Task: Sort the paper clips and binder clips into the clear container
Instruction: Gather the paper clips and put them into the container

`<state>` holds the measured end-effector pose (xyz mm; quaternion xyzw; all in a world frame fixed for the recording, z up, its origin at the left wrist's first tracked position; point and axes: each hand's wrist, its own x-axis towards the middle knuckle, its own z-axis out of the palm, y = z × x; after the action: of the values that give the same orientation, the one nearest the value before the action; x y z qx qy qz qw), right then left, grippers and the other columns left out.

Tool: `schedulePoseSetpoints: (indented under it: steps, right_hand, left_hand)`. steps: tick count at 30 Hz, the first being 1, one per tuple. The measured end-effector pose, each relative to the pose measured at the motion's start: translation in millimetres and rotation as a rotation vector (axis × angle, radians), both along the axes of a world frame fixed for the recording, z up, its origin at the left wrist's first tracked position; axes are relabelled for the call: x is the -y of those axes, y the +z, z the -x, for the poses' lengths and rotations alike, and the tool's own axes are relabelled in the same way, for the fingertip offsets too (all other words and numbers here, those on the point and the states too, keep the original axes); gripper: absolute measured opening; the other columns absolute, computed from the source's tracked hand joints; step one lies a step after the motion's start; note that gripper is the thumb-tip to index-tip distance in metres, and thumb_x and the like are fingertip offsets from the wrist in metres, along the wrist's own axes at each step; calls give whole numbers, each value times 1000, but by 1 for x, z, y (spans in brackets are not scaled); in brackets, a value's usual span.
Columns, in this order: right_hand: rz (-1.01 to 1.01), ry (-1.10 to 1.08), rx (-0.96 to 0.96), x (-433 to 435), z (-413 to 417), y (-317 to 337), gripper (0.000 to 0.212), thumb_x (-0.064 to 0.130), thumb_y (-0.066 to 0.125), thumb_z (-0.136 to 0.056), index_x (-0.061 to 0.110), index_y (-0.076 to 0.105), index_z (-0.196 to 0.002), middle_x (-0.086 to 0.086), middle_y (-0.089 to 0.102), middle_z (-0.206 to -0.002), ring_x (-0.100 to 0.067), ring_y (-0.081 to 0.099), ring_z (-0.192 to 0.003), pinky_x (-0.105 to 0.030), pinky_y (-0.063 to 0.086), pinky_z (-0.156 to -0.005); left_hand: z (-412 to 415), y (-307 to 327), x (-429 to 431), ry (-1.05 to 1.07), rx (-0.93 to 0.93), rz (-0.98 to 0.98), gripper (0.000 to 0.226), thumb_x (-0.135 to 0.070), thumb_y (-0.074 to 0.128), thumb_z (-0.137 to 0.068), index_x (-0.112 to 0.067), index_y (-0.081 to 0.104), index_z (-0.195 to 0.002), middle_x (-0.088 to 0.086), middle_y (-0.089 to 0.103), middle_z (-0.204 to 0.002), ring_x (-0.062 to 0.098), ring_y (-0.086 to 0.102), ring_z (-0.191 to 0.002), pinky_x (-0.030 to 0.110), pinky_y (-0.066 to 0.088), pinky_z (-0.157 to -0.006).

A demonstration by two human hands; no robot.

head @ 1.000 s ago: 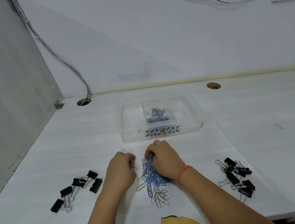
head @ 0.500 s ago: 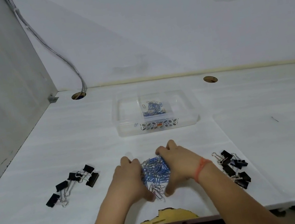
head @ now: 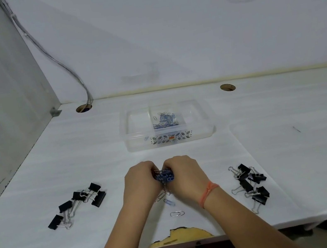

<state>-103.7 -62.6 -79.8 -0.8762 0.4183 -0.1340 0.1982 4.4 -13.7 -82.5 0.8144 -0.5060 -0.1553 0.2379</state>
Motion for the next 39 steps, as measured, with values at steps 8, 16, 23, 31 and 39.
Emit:
schedulePoseSetpoints:
  steps: [8,16,23,31,39]
  right_hand:
    - [40,-34,-11,0,8,12,22,8,58,-76,9,68,-95,-12,70,-98,-30,62,-94,-25,31,-66]
    - [122,-68,37,27,12,47,12,13,61,-78,11,68,-87,-9,70,-91,-26,63,-89,-23,32,-64]
    - [198,-144,71,111,-12,105,19,13,67,-75,12,70,-94,-9,71,-95,-27,63,-90,-24,34,-65]
    - [-346,-72,-115,174,-35,80,30,-4,66,-74,-5,69,-103,-18,72,-101,-29,70,-93,-42,57,-86]
    - [-241,-198,278,158,-8,72,25,-9,62,-68,12,75,-71,-7,74,-78,-25,72,-82,-41,58,-82]
  left_hand:
    - [7,10,3,8,-79,43,16,-6,66,-64,-19,63,-72,0,65,-77,19,58,-75,18,35,-52]
    - [7,42,30,-10,-153,180,15,-5,69,-59,-10,69,-74,5,71,-74,21,66,-73,34,50,-65]
    - [-21,98,114,-52,-241,327,20,1,73,-58,-6,71,-77,12,72,-78,30,67,-75,36,48,-60]
    - [-41,65,175,-125,-26,-61,32,4,67,-72,-9,74,-101,9,74,-101,23,67,-95,34,55,-86]
    - [-31,64,141,2,-33,246,19,-2,65,-75,-18,74,-81,-2,73,-84,12,66,-76,15,45,-61]
